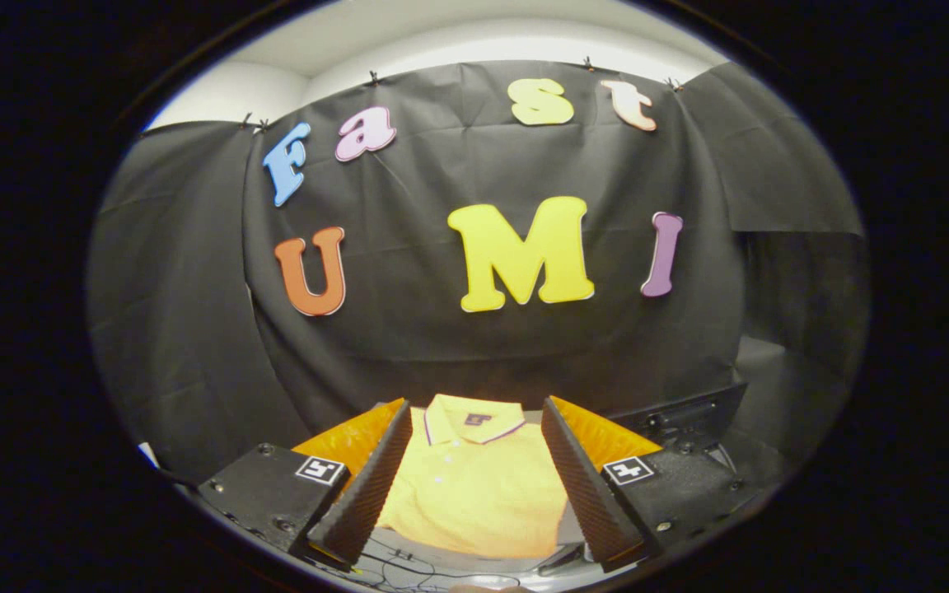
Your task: Put the clothes into the washing machine and then close the washing machine lid.
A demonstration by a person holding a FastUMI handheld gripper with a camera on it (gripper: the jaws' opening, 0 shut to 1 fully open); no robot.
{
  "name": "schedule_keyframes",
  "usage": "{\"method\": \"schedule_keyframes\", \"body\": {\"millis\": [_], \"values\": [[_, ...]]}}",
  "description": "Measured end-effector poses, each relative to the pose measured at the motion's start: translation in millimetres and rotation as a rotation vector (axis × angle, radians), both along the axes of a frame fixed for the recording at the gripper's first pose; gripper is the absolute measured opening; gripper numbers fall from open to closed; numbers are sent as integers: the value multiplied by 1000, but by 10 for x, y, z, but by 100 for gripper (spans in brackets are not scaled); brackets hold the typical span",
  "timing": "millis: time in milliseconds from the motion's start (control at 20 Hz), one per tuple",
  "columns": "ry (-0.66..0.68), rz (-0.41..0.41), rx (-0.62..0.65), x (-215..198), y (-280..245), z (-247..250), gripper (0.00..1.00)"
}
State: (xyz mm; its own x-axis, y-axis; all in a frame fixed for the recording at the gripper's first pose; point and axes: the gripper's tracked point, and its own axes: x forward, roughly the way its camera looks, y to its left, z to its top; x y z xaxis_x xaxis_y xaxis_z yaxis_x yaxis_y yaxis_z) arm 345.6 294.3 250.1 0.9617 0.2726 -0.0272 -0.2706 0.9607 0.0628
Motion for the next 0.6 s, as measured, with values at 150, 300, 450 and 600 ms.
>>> {"method": "schedule_keyframes", "body": {"millis": [150,300,450,600], "values": [[68,0,-12,341,299,-123,99],[161,-13,-42,642,492,-379,99],[243,-29,-77,924,644,-710,99],[306,-45,-113,1120,703,-991,99]]}}
